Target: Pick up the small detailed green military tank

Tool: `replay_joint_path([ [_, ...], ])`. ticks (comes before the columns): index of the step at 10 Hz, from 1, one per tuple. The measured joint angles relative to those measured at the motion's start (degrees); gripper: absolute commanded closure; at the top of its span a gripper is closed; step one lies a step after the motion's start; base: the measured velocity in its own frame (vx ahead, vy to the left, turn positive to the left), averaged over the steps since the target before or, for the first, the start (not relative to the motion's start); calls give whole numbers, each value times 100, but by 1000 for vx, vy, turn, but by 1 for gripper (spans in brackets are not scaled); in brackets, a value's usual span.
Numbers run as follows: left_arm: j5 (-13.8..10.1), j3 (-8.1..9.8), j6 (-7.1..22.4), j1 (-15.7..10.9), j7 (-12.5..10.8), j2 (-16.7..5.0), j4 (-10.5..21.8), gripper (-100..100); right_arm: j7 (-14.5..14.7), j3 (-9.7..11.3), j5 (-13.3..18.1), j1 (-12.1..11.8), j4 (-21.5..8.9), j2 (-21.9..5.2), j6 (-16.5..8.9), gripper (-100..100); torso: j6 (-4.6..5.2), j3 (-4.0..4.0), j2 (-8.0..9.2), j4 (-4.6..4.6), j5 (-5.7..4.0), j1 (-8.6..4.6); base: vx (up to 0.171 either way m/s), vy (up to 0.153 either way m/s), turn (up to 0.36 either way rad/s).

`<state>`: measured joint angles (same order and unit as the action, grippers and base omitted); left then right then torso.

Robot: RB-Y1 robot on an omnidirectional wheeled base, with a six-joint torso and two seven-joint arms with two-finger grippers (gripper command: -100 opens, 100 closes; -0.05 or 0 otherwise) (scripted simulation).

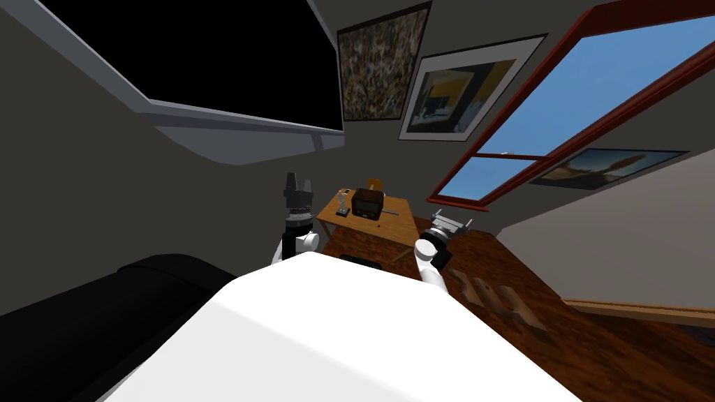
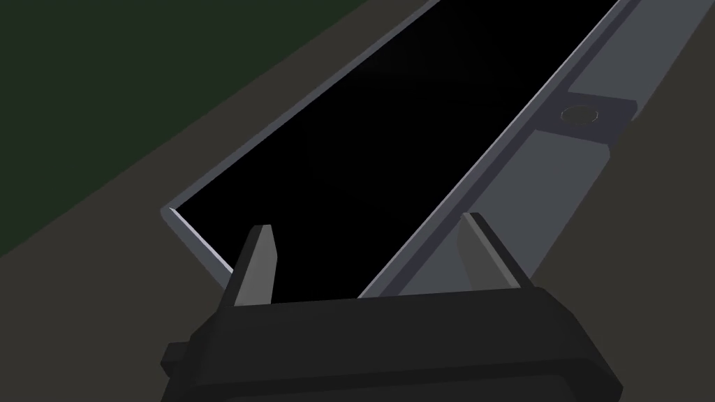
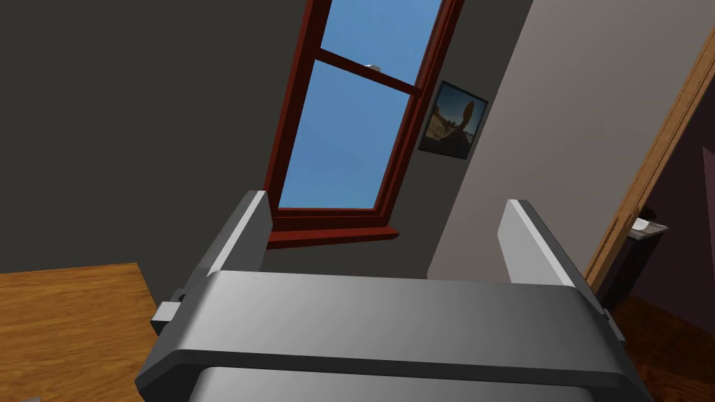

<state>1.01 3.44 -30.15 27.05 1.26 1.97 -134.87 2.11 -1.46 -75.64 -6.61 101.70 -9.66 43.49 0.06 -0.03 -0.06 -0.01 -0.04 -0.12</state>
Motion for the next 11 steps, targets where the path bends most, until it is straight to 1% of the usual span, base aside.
replay_joint_path([
  [1,0,-1,0,-1,0,0,0,0,57,-31,-201,76,-101,16,53,-100,-7,1,1,1,1,-1,-11,-49,140],
  [2,0,0,0,0,0,0,0,0,71,-19,-361,128,-208,25,121,-100,-1,1,1,0,0,-3,0,-22,-35],
  [3,0,0,0,0,0,0,0,0,83,-33,-550,141,-224,21,137,-100,1,-1,-1,0,1,4,4,1,-25],
  [4,0,0,0,0,0,0,0,0,94,-31,-668,133,-216,26,140,-100,-1,-1,-2,0,3,12,-6,-21,262],
  [5,0,-1,0,-1,0,0,0,0,90,-58,-822,236,-404,12,205,-100,-7,-2,-3,0,2,7,-10,-46,132],
  [6,0,0,0,0,0,0,0,0,99,-78,-995,295,-504,6,251,-100,0,0,-1,0,0,-1,-4,-27,-20],
  [7,0,0,0,0,0,0,0,0,124,-85,-1173,305,-512,11,264,-100,1,0,-1,0,1,3,-9,-37,201],
  [8,0,0,0,-1,0,0,0,0,184,-120,-1358,407,-656,18,318,-100,-5,-1,-1,0,1,0,-7,-42,166],
  [9,0,0,0,0,0,0,0,0,231,-138,-1547,450,-723,23,361,-100,-1,-1,-1,0,0,-1,0,-19,6],
  [10,0,0,0,0,0,0,0,0,202,-133,-1706,446,-767,16,383,-100,1,-1,-2,-1,1,5,-5,-26,183],
  [11,0,0,0,-1,0,0,0,0,215,-161,-1871,498,-891,17,438,-100,-4,-1,-3,0,1,4,-5,-33,159],
])
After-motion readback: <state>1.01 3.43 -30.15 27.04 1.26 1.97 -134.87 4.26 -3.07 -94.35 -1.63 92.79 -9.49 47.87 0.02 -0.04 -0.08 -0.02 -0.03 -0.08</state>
